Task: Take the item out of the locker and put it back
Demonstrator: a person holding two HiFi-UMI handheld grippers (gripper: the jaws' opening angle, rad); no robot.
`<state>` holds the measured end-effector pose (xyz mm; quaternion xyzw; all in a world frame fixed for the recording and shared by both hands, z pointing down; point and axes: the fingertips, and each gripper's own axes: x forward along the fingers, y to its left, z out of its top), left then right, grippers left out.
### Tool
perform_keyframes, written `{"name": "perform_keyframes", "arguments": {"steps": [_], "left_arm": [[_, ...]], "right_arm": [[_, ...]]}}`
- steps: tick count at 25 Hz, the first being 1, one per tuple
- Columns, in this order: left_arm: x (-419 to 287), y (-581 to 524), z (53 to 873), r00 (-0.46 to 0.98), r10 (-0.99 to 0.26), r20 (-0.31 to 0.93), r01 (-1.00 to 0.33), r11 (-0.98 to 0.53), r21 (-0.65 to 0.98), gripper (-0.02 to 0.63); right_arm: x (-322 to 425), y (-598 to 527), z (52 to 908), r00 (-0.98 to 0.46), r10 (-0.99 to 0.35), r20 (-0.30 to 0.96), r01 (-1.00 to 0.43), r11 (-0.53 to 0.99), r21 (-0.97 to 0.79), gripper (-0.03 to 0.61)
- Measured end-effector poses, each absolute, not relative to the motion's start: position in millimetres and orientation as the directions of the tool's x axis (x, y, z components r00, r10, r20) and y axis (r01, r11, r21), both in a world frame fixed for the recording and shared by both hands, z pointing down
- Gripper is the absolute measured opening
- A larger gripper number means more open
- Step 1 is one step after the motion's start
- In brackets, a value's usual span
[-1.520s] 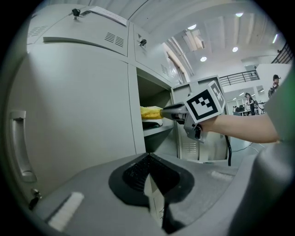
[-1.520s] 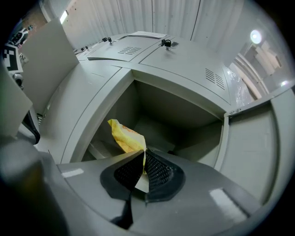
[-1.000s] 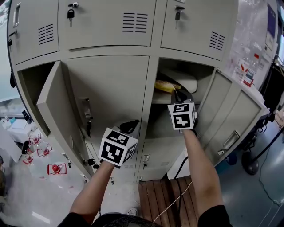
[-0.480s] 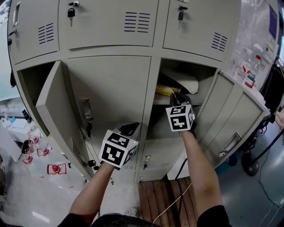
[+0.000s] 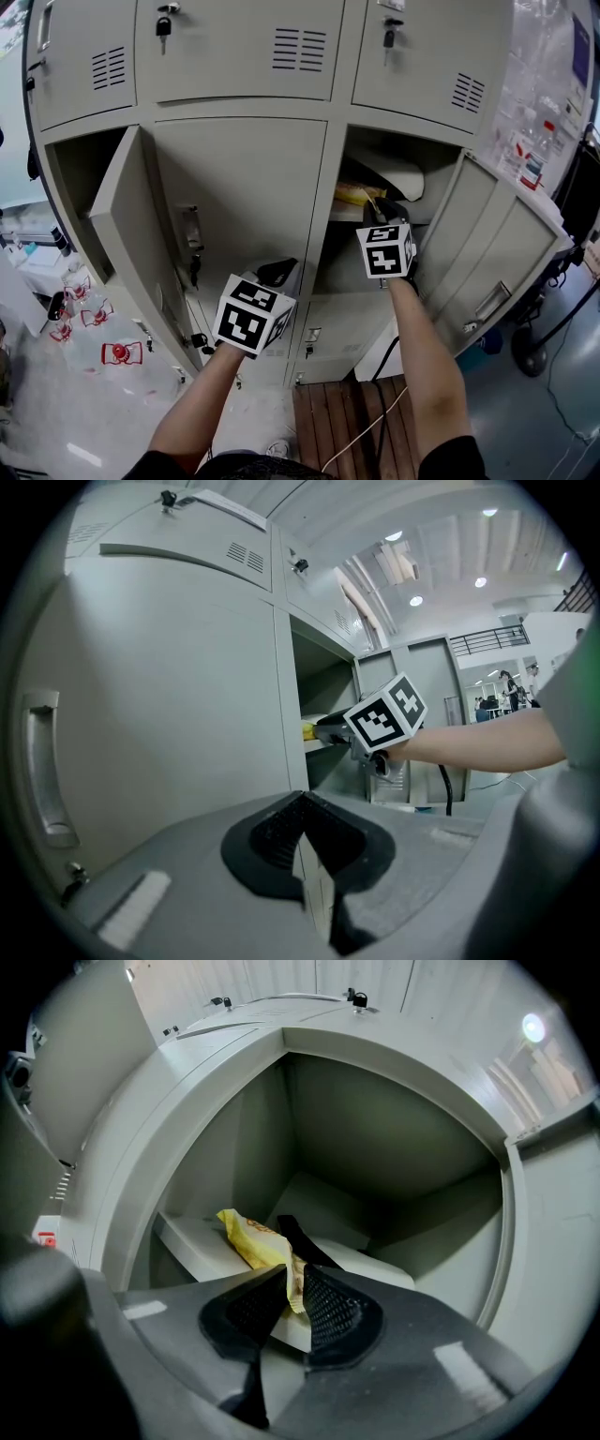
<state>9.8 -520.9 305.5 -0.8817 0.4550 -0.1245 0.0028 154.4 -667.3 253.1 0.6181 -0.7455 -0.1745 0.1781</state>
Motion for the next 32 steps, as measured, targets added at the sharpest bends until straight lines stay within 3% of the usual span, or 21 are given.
{"name": "perform_keyframes", "arguments": {"steps": [32], "left_arm": [[19.8,-453.9,320.0,0.540,-0.813,0.218,-0.820,-0.567,-0.083,0.002]], "right_arm": [[156.7,-520.2,252.6,-0.259,-0.965,0.040,-0.879,0.252,0.405,0.069]]}}
